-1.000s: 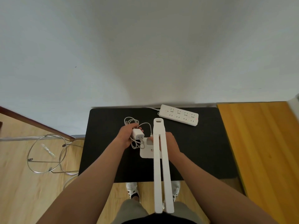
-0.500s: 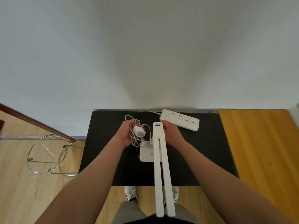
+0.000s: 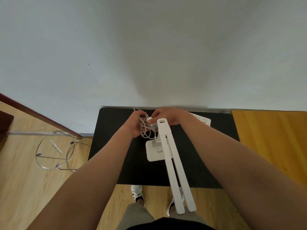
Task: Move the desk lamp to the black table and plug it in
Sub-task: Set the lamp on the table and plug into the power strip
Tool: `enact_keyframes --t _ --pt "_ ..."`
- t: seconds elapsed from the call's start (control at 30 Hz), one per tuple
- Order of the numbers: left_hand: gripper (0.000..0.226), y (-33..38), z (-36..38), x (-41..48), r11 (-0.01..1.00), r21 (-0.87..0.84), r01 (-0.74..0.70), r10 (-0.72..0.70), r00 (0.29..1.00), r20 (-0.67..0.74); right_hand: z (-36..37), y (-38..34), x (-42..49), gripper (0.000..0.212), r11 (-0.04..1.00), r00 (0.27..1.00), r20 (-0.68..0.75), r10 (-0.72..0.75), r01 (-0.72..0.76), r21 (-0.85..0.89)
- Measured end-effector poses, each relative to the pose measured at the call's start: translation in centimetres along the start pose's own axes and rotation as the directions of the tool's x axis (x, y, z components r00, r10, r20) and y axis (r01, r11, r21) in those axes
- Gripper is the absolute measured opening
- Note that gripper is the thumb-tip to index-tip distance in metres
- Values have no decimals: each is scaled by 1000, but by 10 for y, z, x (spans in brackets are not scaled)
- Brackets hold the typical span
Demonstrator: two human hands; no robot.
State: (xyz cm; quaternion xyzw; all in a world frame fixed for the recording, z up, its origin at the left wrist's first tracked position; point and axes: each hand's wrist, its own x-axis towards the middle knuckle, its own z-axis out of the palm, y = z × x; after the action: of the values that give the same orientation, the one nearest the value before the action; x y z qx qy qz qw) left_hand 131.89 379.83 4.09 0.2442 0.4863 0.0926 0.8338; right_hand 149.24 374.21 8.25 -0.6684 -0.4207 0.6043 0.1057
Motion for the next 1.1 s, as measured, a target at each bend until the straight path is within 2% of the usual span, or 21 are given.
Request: enact_keyframes --t 0.17,0.23,0.27,0.3,0.37,0.43,0.47,0.53,0.6,0.63,0.67,0.73,0.77,0.83,0.87,0.93,1.0,1.03,1.1 --pt "28 8 0 3 975 222 6 4 999 -43 -12 7 3 48 999 993 -105 -50 50 -5" --pt "40 13 -3 4 919 395 -5 48 994 -99 -22 11 0 43 994 987 -146 -64 50 -100" --pt "42 17 -4 4 865 502 -13 76 992 -104 -29 14 -2 42 978 982 -169 -78 43 -203" --pt "44 21 -6 4 781 624 -33 112 990 -88 -37 20 -6 42 942 974 -202 -100 28 -334" --pt "54 32 -12 5 493 865 -96 188 982 2 -54 34 -16 40 840 950 -272 -156 -18 -543" --pt "69 40 -17 4 155 983 -100 234 970 62 -71 51 -25 35 786 926 -326 -188 -56 -615" --pt "70 43 -20 4 45 995 -88 264 962 73 -78 60 -30 31 780 914 -357 -195 -76 -622" --pt "65 45 -23 3 -74 996 -46 382 921 71 -91 78 -39 24 801 886 -423 -190 -110 -589" --pt "65 45 -29 5 -226 971 78 585 808 72 -102 96 -48 17 834 855 -485 -183 -125 -537" --pt "68 44 -31 6 -265 953 144 661 747 71 -107 105 -52 13 847 840 -514 -175 -138 -514" --pt "70 42 -34 5 -254 949 185 710 702 53 -111 114 -55 10 861 826 -540 -161 -150 -486" --pt "69 36 -39 3 -147 974 171 766 643 3 -118 130 -59 7 894 802 -584 -120 -168 -415" --pt "65 30 -40 2 -117 986 121 790 613 18 -120 139 -61 8 907 792 -603 -94 -181 -380" --pt "56 15 -41 1 -144 989 -28 798 588 133 -124 156 -63 14 927 784 -618 -54 -191 -324" --pt "55 5 -40 0 -135 982 -130 759 624 187 -125 165 -64 19 931 785 -618 -40 -195 -307" --pt "59 -15 -33 -5 3 961 -278 584 780 224 -125 180 -63 24 925 789 -614 -28 -213 -315" --pt "62 -35 -23 -8 144 946 -291 369 903 221 -123 195 -59 25 941 796 -605 -16 -192 -278" --pt "60 -45 -18 -8 151 948 -281 307 925 225 -122 202 -56 27 953 800 -600 -14 -171 -251" --pt "51 -63 -8 -4 87 955 -285 302 921 247 -118 212 -52 31 964 795 -606 -22 -143 -223"
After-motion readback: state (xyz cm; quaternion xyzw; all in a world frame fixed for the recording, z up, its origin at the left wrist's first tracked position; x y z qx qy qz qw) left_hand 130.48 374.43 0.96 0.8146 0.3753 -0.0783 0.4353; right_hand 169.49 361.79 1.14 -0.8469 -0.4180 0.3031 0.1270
